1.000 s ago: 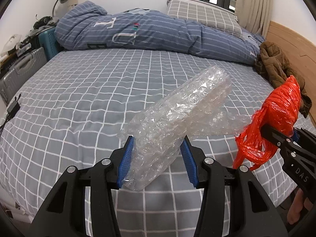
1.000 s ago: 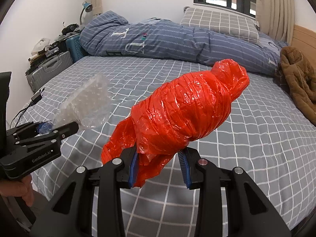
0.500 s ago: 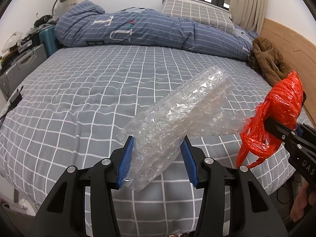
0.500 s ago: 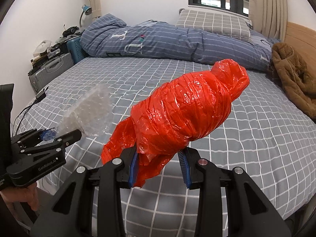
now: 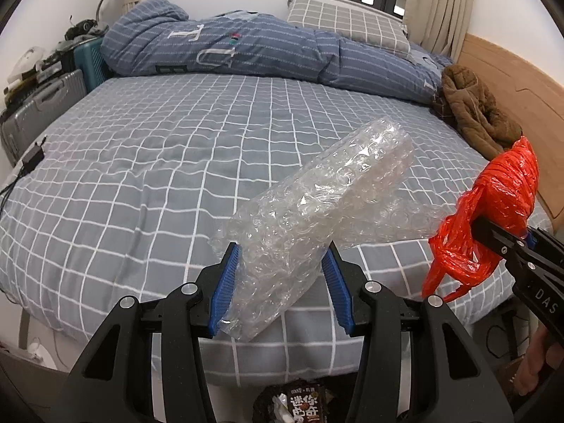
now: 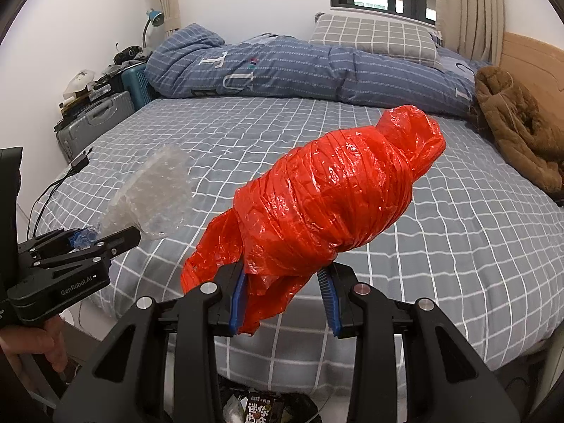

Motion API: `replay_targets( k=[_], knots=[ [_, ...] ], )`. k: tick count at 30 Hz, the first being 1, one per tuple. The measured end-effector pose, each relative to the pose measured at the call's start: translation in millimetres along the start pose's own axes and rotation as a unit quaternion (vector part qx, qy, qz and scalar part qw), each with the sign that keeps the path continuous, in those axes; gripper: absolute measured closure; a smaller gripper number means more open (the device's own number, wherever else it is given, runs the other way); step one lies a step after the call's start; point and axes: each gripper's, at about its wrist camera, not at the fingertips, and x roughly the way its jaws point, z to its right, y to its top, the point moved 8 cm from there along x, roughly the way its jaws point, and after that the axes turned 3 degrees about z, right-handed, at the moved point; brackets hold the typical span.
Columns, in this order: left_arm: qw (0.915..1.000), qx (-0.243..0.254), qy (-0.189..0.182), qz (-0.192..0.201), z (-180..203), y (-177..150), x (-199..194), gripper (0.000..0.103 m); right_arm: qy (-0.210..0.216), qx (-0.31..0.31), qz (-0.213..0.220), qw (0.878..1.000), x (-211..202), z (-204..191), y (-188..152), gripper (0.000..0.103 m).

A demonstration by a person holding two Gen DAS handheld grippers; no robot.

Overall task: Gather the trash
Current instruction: 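Carry the bubble wrap and red bag in both tools toward the bin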

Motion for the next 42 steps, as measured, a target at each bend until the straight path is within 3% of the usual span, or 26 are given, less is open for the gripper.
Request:
replay_targets(
  k=[25, 42],
  knots=[
    [0.9997, -0.001, -0.014, -0.022, 18, -76, -52, 0.056, 0.007, -0.001, -0.029, 1.0, -55, -13, -79, 0.069],
    [0.9972, -0.012, -0.011, -0.072, 19, -142, -74, 0.056, 0.01, 0.009, -0.074, 0.997, -75, -22, -135, 0.069]
  ],
)
